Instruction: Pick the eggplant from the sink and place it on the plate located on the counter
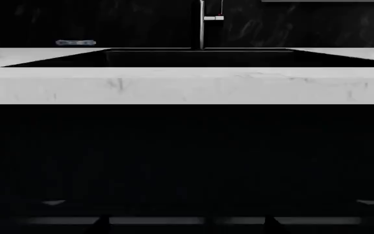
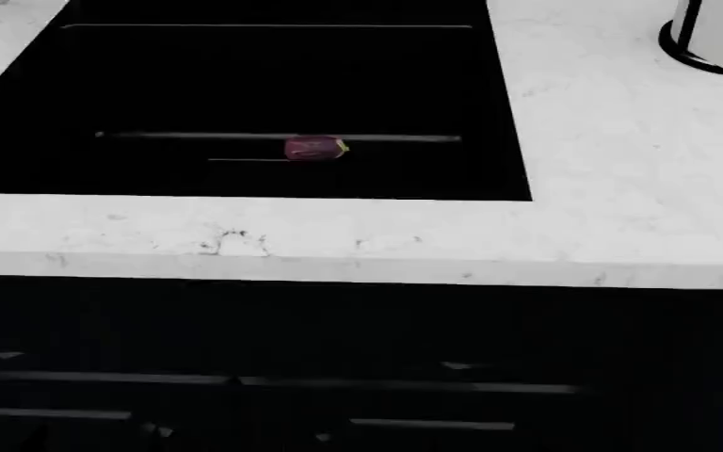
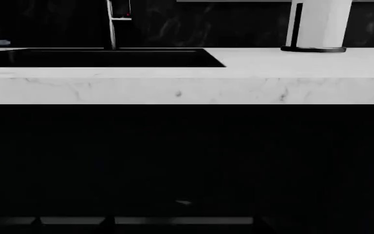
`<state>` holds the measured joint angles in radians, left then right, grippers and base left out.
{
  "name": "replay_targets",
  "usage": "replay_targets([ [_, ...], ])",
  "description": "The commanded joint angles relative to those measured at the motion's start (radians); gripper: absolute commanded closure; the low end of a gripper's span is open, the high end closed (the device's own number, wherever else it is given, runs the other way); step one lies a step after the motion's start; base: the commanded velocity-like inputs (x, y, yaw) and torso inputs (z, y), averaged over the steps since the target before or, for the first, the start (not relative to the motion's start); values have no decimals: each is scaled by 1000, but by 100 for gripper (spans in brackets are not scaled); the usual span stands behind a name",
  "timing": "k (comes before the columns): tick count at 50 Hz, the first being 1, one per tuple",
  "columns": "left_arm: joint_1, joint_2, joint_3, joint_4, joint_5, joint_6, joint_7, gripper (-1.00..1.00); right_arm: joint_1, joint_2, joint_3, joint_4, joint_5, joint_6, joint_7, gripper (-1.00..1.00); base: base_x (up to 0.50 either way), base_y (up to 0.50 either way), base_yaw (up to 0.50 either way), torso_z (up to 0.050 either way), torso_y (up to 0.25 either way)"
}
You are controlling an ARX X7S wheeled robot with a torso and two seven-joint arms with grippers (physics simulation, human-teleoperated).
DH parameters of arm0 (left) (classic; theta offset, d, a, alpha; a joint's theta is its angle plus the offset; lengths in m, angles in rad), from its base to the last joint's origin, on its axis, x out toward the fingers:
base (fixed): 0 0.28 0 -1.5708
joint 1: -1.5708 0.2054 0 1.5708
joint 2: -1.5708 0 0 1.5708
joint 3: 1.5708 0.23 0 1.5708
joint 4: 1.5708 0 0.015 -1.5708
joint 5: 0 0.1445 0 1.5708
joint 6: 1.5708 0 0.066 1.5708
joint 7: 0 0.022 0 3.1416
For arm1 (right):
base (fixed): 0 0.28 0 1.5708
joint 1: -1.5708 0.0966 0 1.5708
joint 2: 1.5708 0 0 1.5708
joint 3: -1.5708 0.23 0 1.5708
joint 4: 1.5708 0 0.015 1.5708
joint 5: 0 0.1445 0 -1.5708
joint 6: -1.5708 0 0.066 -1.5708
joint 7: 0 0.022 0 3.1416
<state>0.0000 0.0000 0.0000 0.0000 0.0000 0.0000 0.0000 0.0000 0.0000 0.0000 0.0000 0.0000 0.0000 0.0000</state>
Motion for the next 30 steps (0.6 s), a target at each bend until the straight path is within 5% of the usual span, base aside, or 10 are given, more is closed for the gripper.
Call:
replay_targets([
  [1,0,-10,11,0,-10,0,-11,-100,0,9,-13,0,9,0,13,-100,0,0,0,0,0],
  [8,37,-35,71,-59,124,194,-149,-100,-43,36,-32,-82,-2,38,77,-100,0,0,0,0,0],
  [25,49,-62,111,-17,171,186,-248,-100,-47,62,-81,-169,5,116,130,-100,0,0,0,0,0],
  [30,62,-72,122,13,194,192,-272,-100,-58,70,-85,-198,24,129,134,-100,0,0,0,50,0],
])
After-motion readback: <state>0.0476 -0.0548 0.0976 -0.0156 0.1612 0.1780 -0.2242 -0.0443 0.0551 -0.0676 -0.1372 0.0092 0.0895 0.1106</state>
